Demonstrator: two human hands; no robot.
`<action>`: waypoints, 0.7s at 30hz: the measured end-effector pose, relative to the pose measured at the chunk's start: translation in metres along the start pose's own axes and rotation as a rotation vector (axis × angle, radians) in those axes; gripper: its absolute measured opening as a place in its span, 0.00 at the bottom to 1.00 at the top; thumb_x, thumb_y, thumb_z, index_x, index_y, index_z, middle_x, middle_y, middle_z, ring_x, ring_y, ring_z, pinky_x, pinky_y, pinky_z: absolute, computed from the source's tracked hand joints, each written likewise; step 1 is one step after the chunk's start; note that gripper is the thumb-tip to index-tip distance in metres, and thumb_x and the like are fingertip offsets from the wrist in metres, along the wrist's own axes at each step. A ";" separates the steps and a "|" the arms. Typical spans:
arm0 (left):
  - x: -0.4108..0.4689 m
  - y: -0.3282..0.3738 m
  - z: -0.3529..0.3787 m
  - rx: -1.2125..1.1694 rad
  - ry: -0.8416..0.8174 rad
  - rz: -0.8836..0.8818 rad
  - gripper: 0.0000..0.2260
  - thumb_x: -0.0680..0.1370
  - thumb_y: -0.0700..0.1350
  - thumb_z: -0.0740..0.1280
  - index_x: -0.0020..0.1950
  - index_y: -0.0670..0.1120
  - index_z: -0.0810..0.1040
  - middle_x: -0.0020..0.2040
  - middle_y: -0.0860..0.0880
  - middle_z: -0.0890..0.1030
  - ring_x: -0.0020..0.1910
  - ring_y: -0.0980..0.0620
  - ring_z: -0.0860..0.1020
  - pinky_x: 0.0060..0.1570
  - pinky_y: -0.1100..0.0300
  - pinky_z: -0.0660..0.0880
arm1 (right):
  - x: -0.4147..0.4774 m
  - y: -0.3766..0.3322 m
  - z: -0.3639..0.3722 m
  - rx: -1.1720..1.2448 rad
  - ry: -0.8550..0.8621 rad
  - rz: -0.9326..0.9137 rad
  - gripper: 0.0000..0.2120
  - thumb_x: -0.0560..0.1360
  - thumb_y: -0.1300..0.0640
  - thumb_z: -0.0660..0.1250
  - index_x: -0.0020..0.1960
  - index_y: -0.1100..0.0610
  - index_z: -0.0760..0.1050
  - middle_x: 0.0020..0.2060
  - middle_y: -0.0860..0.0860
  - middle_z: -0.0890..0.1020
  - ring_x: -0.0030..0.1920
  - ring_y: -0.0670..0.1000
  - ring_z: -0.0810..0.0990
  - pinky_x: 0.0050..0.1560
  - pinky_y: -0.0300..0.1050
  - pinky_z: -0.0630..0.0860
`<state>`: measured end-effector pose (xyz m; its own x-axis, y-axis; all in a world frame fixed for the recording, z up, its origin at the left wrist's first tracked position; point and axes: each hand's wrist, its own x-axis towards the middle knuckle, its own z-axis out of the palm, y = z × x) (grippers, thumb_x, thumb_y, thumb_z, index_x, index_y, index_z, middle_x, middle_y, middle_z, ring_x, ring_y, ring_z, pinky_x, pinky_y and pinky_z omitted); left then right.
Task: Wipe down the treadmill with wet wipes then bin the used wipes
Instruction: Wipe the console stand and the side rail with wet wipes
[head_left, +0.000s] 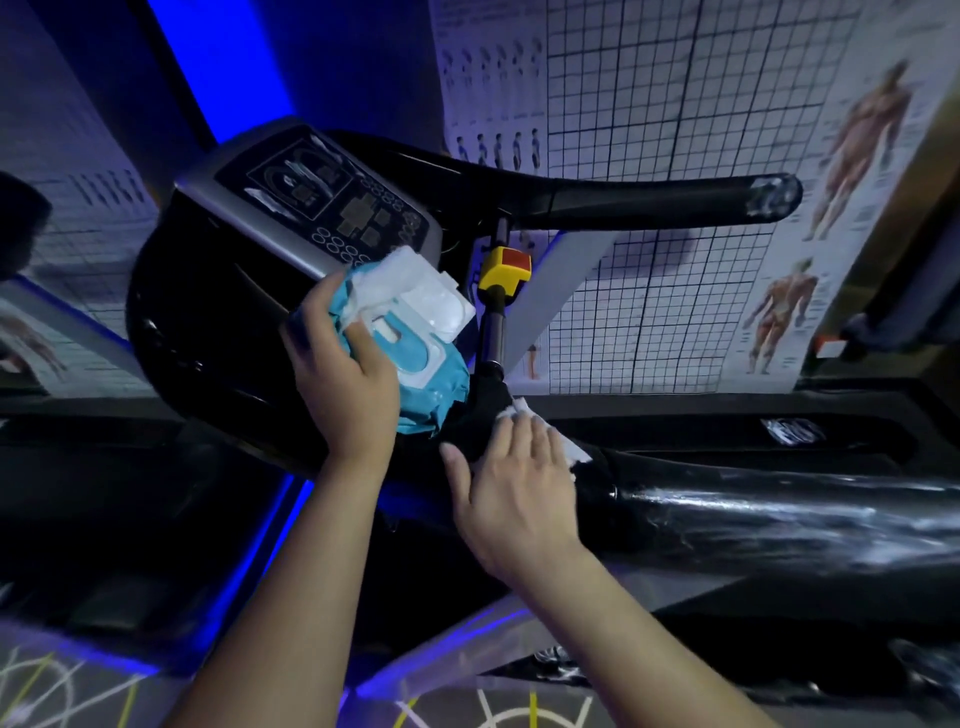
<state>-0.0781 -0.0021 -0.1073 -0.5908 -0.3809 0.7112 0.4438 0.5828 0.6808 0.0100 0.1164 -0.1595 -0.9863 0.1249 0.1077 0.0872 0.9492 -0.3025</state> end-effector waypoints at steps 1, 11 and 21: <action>0.001 0.001 0.000 -0.008 0.008 -0.012 0.23 0.78 0.33 0.61 0.72 0.43 0.76 0.66 0.38 0.76 0.64 0.47 0.74 0.60 0.79 0.63 | 0.010 -0.006 -0.002 0.021 -0.020 0.011 0.46 0.79 0.32 0.37 0.73 0.70 0.66 0.68 0.68 0.73 0.70 0.65 0.69 0.73 0.59 0.62; -0.003 0.008 -0.002 -0.042 0.105 -0.026 0.25 0.77 0.30 0.58 0.73 0.40 0.74 0.67 0.36 0.73 0.61 0.61 0.71 0.60 0.79 0.65 | 0.063 0.002 -0.012 0.260 -0.325 0.061 0.47 0.79 0.30 0.35 0.80 0.68 0.45 0.79 0.67 0.51 0.80 0.61 0.51 0.80 0.54 0.47; -0.003 0.004 0.000 -0.039 0.034 -0.059 0.26 0.78 0.32 0.58 0.74 0.45 0.74 0.68 0.39 0.72 0.64 0.47 0.74 0.61 0.72 0.71 | 0.014 0.023 -0.003 0.023 0.006 0.104 0.46 0.78 0.32 0.33 0.71 0.65 0.69 0.67 0.62 0.76 0.68 0.62 0.71 0.71 0.55 0.62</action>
<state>-0.0745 0.0018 -0.1069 -0.5934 -0.4387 0.6749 0.4350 0.5306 0.7275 -0.0015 0.1408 -0.1620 -0.9712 0.2245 0.0802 0.1860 0.9240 -0.3341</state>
